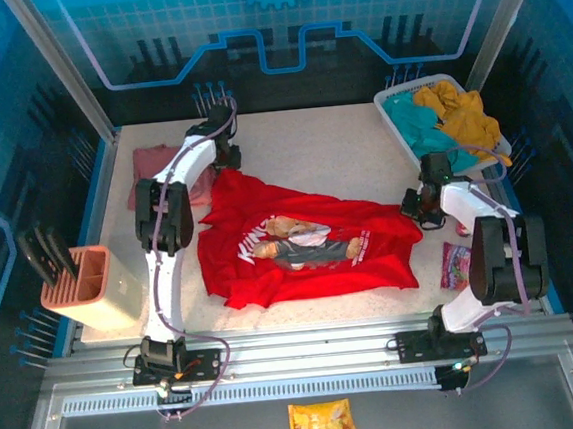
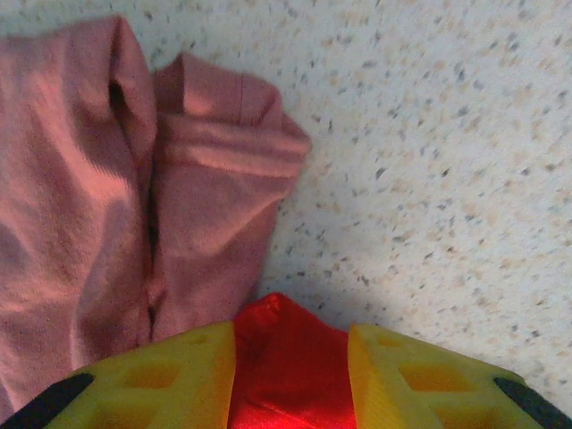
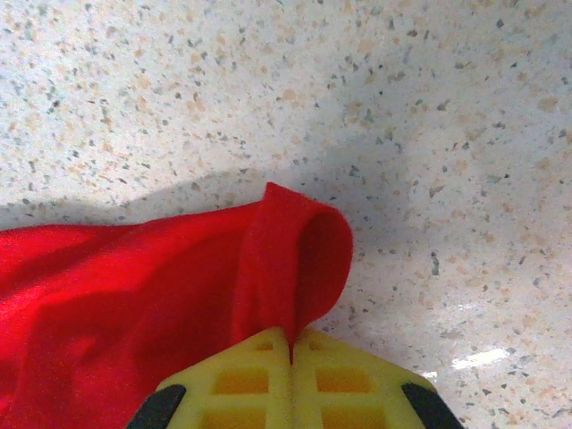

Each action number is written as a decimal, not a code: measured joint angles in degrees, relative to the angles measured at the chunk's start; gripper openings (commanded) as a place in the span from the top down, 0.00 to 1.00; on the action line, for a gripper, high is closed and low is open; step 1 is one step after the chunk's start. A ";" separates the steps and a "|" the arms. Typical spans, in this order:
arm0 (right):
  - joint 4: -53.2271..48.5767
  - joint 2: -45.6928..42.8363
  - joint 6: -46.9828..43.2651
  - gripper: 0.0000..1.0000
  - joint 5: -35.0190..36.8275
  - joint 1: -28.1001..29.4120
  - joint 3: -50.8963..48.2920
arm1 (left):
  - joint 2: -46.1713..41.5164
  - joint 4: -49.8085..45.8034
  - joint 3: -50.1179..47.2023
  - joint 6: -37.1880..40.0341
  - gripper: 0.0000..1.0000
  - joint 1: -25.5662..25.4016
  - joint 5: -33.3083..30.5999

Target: Fold and stack the t-shirts

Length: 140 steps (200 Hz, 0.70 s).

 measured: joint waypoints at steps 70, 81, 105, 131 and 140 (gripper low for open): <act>0.09 -0.13 -0.17 1.00 -0.20 0.02 0.04 | 0.13 -1.20 0.00 -0.87 0.81 0.00 -0.11; 0.11 -0.17 -0.17 1.00 -0.24 0.02 0.04 | 0.13 -1.18 0.00 -0.68 0.83 0.00 -0.13; 0.09 -0.92 -0.17 1.00 -0.24 0.02 0.04 | 0.13 -1.11 -0.04 -1.73 0.92 0.00 -0.13; 0.07 -2.25 -0.44 1.00 -0.22 0.02 0.04 | -0.37 0.04 -1.44 -2.14 1.00 0.00 -0.28; 0.04 -2.69 -0.61 1.00 -0.22 0.02 0.04 | -0.85 0.39 -2.43 -2.38 1.00 0.00 -0.61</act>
